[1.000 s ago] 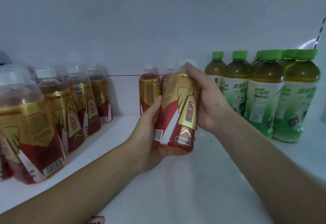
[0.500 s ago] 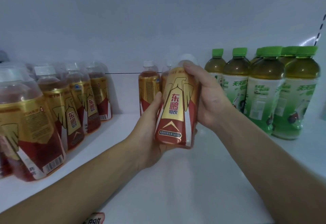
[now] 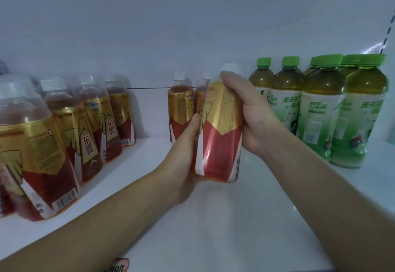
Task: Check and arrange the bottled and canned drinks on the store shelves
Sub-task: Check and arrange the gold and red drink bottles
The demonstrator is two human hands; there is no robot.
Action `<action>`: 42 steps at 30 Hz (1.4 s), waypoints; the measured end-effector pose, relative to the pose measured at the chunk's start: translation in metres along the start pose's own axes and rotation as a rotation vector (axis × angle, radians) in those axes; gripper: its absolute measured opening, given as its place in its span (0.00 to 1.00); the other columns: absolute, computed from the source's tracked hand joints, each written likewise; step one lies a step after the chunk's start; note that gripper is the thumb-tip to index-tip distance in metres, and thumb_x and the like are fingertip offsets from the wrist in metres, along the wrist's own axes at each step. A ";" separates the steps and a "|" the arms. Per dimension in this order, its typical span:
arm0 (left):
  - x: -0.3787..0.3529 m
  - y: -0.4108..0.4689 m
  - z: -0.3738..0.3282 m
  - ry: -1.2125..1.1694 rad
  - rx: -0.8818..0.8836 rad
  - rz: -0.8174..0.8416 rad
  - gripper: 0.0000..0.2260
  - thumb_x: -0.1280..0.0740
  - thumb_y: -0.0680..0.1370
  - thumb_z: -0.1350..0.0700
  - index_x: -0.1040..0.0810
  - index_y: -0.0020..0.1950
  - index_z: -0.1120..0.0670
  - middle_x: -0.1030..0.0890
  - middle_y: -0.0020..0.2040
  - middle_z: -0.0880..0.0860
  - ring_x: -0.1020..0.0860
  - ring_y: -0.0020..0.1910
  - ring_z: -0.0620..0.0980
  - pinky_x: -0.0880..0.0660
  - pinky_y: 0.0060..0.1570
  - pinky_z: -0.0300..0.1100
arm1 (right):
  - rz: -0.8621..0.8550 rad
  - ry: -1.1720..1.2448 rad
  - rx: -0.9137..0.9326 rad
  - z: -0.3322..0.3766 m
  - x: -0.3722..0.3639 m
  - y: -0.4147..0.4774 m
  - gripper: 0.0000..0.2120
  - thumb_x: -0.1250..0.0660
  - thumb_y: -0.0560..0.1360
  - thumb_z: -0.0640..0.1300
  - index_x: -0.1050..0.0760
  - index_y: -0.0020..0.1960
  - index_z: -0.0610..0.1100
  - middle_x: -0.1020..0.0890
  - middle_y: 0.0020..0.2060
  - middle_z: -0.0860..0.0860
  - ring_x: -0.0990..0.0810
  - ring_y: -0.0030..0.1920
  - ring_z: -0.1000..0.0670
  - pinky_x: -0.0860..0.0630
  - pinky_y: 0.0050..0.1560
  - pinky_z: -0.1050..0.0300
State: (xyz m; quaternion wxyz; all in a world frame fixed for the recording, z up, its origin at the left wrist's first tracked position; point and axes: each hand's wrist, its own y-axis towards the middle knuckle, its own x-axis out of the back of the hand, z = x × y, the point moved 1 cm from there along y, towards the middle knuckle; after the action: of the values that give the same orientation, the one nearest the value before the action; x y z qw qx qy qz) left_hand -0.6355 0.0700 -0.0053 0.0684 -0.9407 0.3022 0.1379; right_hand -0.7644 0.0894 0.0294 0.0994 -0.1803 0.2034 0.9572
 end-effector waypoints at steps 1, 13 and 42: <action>-0.003 0.005 -0.003 0.010 -0.075 -0.067 0.22 0.46 0.83 0.40 0.23 0.67 0.51 0.17 0.60 0.57 0.17 0.57 0.56 0.19 0.44 0.43 | -0.020 -0.030 0.041 0.000 0.000 0.001 0.27 0.25 0.73 0.47 0.27 0.68 0.40 0.16 0.54 0.40 0.15 0.49 0.45 0.18 0.52 0.46; 0.006 -0.008 0.005 -0.088 0.065 0.080 0.28 0.45 0.80 0.35 0.19 0.62 0.55 0.14 0.50 0.58 0.14 0.44 0.56 0.17 0.40 0.49 | 0.047 -0.115 -0.004 -0.002 0.004 0.003 0.31 0.26 0.74 0.52 0.31 0.72 0.44 0.17 0.58 0.40 0.15 0.51 0.41 0.19 0.58 0.39; 0.003 -0.013 -0.003 0.113 -0.069 0.337 0.29 0.38 0.72 0.33 0.18 0.62 0.52 0.16 0.58 0.57 0.17 0.55 0.58 0.19 0.53 0.49 | 0.017 -0.125 -0.071 0.010 0.009 0.000 0.28 0.30 0.70 0.70 0.16 0.54 0.46 0.13 0.45 0.46 0.13 0.44 0.45 0.18 0.55 0.43</action>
State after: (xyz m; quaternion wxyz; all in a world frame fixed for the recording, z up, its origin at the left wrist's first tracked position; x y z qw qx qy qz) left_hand -0.6249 0.0788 -0.0026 -0.0052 -0.8847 0.4542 0.1046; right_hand -0.7757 0.0944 0.0352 0.0973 -0.1220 0.1641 0.9740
